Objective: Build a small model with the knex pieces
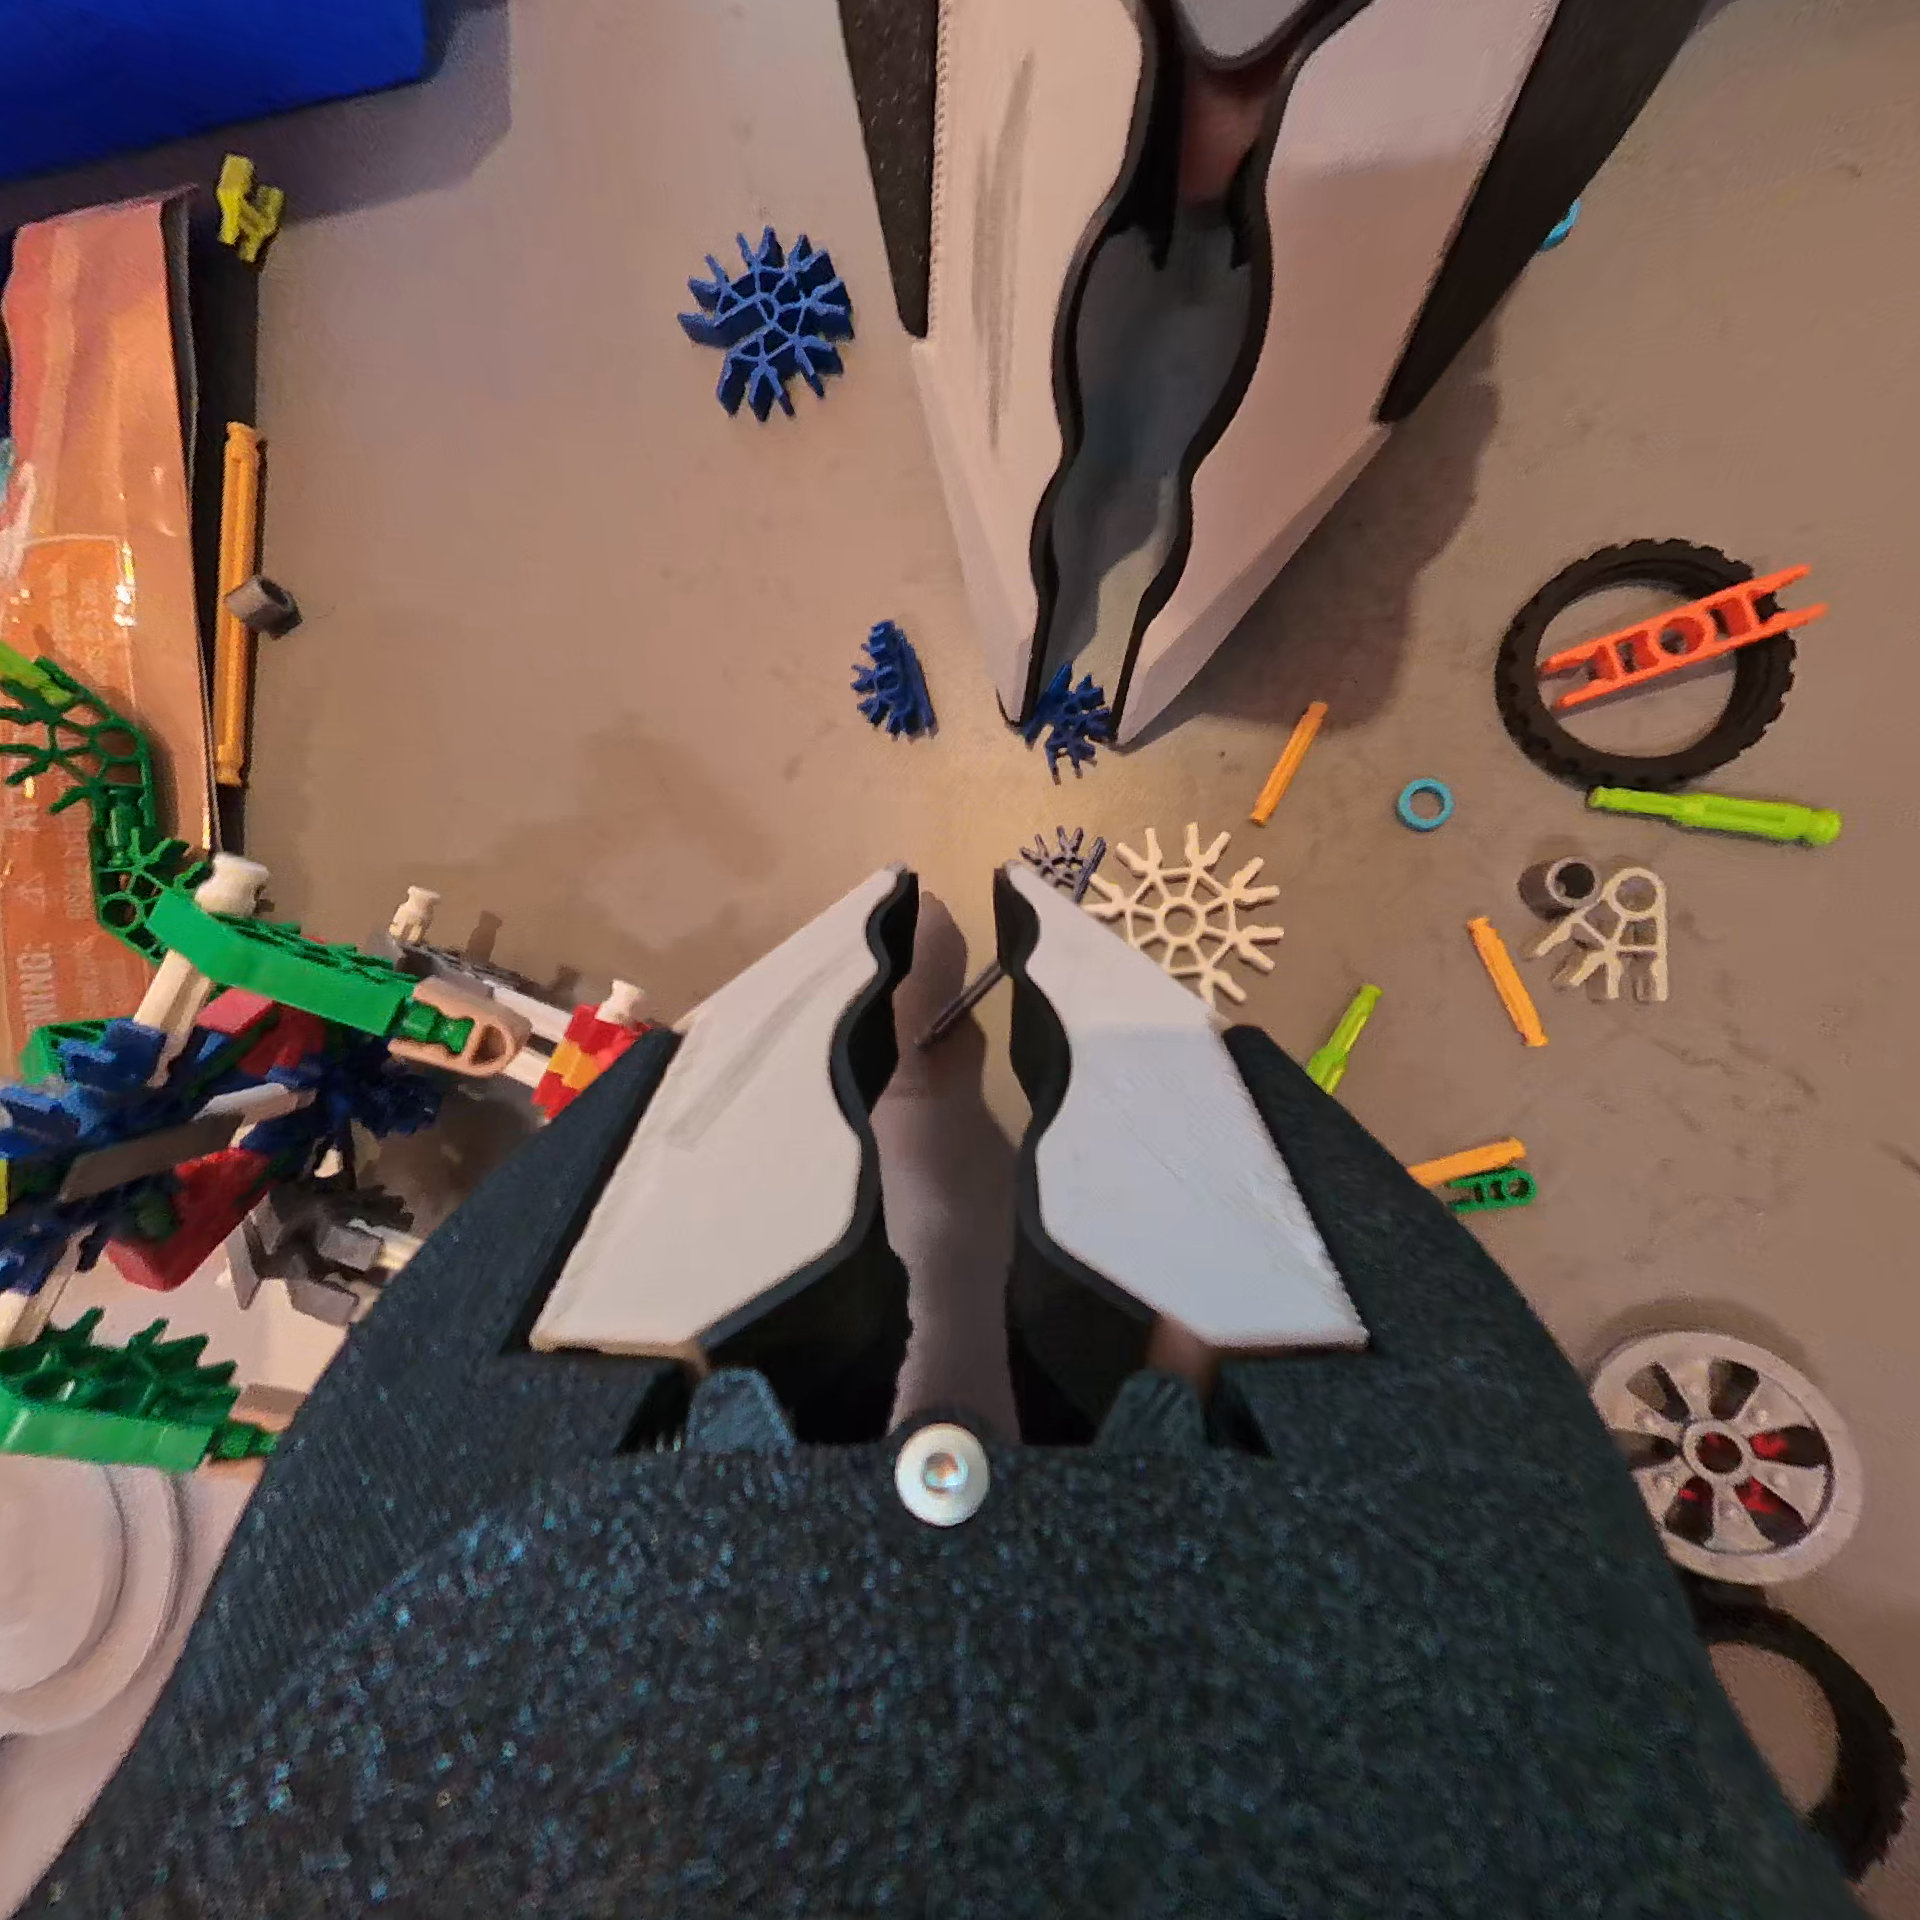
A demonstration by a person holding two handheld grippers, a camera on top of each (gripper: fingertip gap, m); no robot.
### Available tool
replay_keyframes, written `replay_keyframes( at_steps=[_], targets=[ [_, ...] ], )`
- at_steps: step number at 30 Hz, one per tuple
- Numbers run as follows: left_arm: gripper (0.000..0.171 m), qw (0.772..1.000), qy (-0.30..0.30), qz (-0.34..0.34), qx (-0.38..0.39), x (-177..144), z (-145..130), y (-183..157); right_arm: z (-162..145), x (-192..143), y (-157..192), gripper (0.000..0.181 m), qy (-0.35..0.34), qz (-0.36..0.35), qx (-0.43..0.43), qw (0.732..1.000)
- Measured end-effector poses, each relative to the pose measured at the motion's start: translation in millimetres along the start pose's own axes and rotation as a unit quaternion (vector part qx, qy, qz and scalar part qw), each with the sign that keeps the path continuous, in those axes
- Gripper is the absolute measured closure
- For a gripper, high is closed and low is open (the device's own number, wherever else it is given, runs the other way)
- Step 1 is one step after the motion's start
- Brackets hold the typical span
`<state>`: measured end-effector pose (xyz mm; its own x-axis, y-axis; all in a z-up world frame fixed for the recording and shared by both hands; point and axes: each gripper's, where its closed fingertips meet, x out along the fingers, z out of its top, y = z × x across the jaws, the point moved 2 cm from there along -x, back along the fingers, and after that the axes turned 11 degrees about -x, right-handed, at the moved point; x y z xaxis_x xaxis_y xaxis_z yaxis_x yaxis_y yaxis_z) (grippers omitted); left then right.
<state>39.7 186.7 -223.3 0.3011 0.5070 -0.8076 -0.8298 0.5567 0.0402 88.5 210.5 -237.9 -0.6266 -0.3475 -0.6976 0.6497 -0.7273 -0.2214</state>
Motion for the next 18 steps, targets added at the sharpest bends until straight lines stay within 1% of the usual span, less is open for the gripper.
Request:
replay_keyframes(
  at_steps=[2,5,12,18],
  targets=[
    [0.159,1.000,0.011,-0.010,0.005,0.0,-4.3,-3.7,-0.1,-0.1,0.0,0.166,0.000,0.000,0.000,1.000],
    [0.158,1.000,0.023,-0.008,0.018,4.7,-7.9,-6.2,0.0,-0.2,0.2,0.165,0.000,0.001,0.000,1.000],
    [0.158,1.000,0.012,-0.017,0.021,7.6,-5.0,-9.7,0.1,-1.3,0.1,0.159,0.001,0.000,-0.001,1.000],
    [0.159,0.999,0.011,-0.024,0.019,8.5,-4.4,-12.2,9.3,-2.6,1.4,0.158,-0.019,-0.006,-0.012,1.000]
  ],
)
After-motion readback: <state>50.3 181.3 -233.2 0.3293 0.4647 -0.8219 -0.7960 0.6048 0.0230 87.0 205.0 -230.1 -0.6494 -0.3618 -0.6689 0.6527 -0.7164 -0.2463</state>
